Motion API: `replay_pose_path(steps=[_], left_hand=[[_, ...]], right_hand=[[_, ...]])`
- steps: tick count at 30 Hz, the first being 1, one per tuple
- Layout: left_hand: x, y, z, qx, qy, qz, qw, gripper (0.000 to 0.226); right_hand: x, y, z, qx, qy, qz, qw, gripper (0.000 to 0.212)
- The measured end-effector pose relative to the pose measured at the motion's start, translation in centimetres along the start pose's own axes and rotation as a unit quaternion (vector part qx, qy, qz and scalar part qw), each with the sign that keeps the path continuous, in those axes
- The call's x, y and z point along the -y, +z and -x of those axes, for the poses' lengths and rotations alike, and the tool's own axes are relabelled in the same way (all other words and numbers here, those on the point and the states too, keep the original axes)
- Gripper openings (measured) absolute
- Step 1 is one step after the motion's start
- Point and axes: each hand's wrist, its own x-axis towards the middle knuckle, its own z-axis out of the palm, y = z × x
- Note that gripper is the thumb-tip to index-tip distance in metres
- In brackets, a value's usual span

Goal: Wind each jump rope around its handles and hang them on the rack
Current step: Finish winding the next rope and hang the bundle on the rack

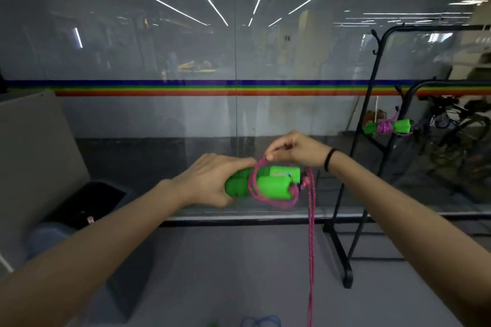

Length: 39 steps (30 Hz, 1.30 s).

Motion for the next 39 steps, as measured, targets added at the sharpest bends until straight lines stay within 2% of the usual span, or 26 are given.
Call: replay_pose_path(steps=[3, 5, 6, 9, 13, 16, 19, 21, 23, 26, 28, 31, 33, 36, 39], left_hand=[[1.5, -0.9, -0.1, -0.104, -0.071, 0.092, 0.988, 0.044], [2.4, -0.5, -0.4, -0.130, -0.124, 0.133, 0.975, 0.043], [2.8, 0.0, -0.6, -0.141, -0.149, 0.144, 0.968, 0.044], [4.1, 0.8, -1.2, -0.158, -0.218, 0.141, 0.953, 0.042], [4.7, 2.4, -1.5, -0.124, -0.227, 0.010, 0.966, 0.051], [4.9, 3.1, -1.9, -0.073, -0.239, -0.024, 0.968, 0.053], [5.2, 3.6, -1.9, 0.007, -0.219, -0.072, 0.973, 0.054], [4.9, 3.7, -1.6, 0.053, -0.159, -0.082, 0.982, 0.057], [4.6, 3.7, -1.3, 0.070, -0.076, -0.064, 0.993, 0.054], [4.0, 3.3, -1.3, 0.011, 0.024, 0.013, 1.000, 0.035], [3.6, 2.9, -1.6, -0.064, 0.032, 0.080, 0.994, 0.034], [3.2, 2.6, -2.2, -0.157, -0.039, 0.205, 0.965, 0.038], [2.9, 3.0, -2.5, -0.192, -0.103, 0.260, 0.941, 0.034], [2.6, 3.6, -3.1, -0.202, -0.208, 0.285, 0.914, 0.032], [3.0, 3.1, -3.6, -0.189, -0.299, 0.238, 0.904, 0.033]], right_hand=[[-2.1, 4.0, 0.2, -0.107, 0.025, -0.124, 0.986, 0.012], [-1.3, 6.9, 0.6, -0.153, 0.045, -0.163, 0.974, 0.027], [-0.6, 8.2, 0.9, -0.163, 0.047, -0.147, 0.974, 0.031], [1.6, 10.3, 1.6, -0.161, 0.034, 0.020, 0.986, 0.035], [4.5, 9.3, 2.4, -0.125, 0.059, 0.196, 0.971, 0.028], [6.5, 7.4, 2.9, -0.091, 0.060, 0.325, 0.939, 0.030], [8.4, 4.6, 3.4, -0.068, 0.005, 0.377, 0.924, 0.029], [8.6, 2.2, 2.9, -0.072, -0.027, 0.335, 0.939, 0.028], [7.0, 0.2, 1.6, -0.076, -0.034, 0.240, 0.967, 0.023], [3.2, -0.7, -0.5, -0.070, -0.022, 0.046, 0.996, 0.008], [0.9, 0.2, -1.2, -0.067, -0.018, -0.065, 0.995, 0.011], [-1.4, 3.0, -1.6, -0.123, -0.008, -0.183, 0.975, 0.006], [-2.0, 4.9, -1.5, -0.152, 0.025, -0.235, 0.960, 0.029], [-1.8, 6.4, -0.7, -0.149, 0.053, -0.148, 0.976, 0.038], [-0.2, 6.4, 0.7, -0.120, 0.055, 0.026, 0.991, 0.032]])
